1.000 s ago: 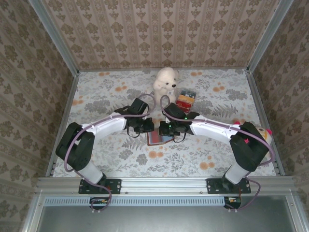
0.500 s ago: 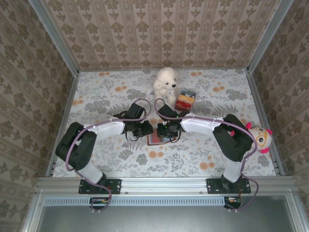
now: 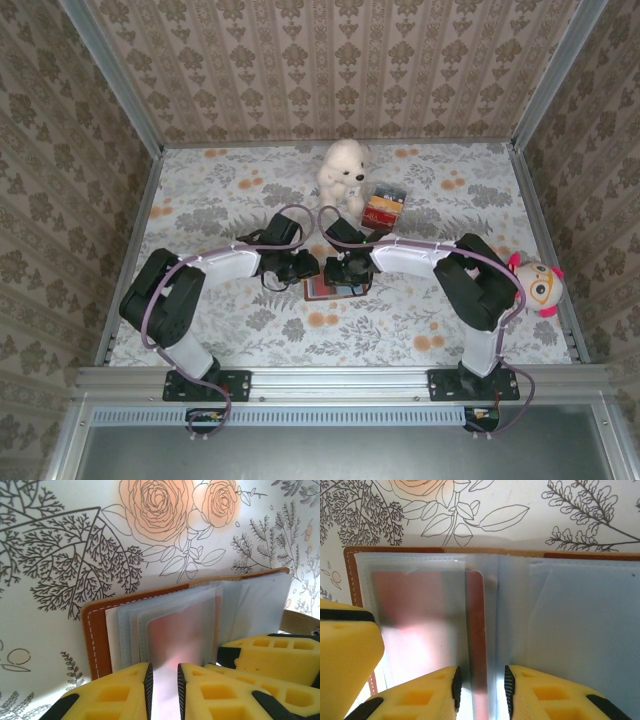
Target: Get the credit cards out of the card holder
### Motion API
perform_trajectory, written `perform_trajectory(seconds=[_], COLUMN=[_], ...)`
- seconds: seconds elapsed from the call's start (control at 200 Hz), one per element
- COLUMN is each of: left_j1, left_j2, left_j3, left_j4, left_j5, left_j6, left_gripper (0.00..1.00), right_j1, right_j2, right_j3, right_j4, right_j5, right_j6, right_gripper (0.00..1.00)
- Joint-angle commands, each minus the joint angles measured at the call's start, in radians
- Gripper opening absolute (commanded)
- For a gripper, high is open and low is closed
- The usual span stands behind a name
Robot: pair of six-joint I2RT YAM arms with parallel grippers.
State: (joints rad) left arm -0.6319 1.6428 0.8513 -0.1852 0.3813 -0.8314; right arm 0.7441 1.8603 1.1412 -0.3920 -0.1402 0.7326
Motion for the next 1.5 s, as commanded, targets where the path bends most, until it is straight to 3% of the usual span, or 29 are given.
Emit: perform_trajectory(seconds=[0.0,0.515,0.87,1.495], left_j1=[0.012,0.02,0.021,0.023], left_j2=[-0.001,-0.017,0.048,0.029], left_j3=[-0.001,-0.026,-0.014,0.006], left_j4=[0.006,0.034,0.02,-0.079], left_j5=[0.018,0.062,0.072,-0.005], left_j6=[-0.005,-0.018,-0.031,-0.003], left_gripper=[0.24,0.25,0.3,0.36], right_j1=[-0.003,-0.006,-0.028,-0.066], right_j2=[0.038,0.05,0.047,0.044], right_j3=[0.002,-0.026,-0.07,-0.121], right_j4=[-0.043,-0.025,0.046,0.104], right_j5=[0.036,0.051,-0.033,-0.089], right_j6=[-0.013,-0.002,0.018,0.039], right_gripper=[0.29,0.21,0.2,0.16])
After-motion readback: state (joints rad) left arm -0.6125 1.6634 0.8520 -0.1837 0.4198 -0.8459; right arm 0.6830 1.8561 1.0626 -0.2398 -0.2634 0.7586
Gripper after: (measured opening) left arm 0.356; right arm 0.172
